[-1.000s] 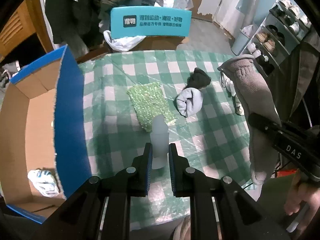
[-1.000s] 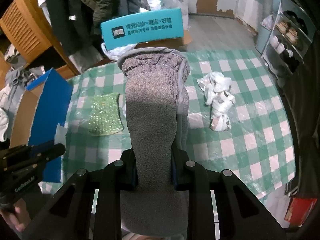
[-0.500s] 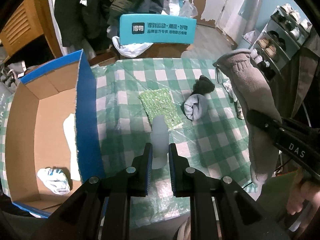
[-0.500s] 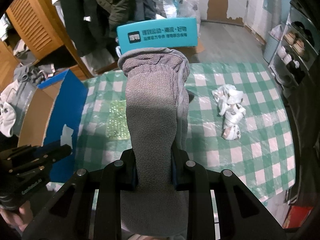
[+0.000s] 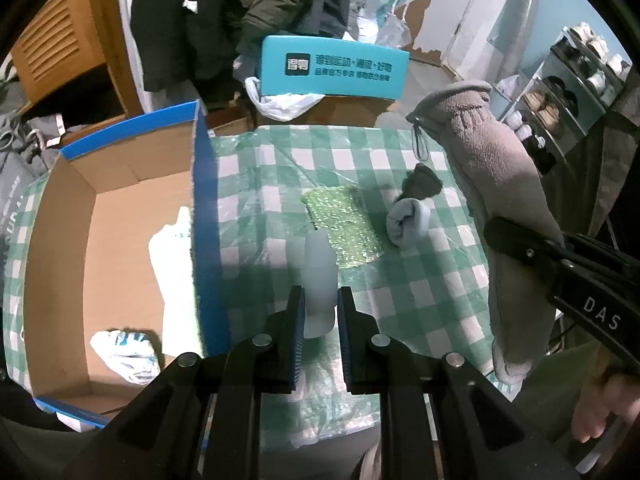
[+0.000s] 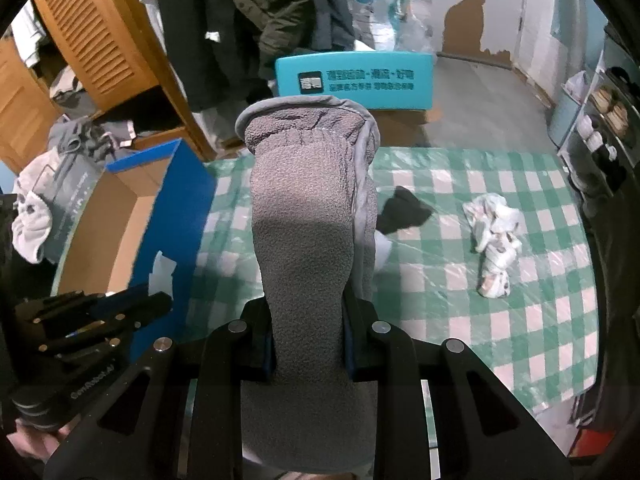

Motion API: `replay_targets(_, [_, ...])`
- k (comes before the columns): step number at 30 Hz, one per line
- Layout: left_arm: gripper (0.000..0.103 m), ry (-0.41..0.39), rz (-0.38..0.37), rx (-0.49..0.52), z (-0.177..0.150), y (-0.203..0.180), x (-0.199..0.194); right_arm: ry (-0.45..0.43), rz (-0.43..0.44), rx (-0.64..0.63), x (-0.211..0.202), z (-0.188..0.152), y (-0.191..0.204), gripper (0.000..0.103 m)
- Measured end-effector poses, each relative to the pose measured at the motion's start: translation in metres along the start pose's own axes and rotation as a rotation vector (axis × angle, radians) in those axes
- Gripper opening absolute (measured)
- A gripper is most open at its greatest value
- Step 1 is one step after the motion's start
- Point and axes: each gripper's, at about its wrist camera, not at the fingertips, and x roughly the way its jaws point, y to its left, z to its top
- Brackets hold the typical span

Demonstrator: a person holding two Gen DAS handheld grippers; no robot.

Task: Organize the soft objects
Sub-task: 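Lift and carry the grey fleece sock and white item toward the cardboard box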

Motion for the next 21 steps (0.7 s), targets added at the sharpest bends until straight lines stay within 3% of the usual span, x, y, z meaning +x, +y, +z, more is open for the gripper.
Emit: replay_targets(21, [0.016,-0.043,0.022,-0.112,-0.006,0.062,-0.023,-0.006,0.061,-0.083,0.006,0.024,0.068,0.023])
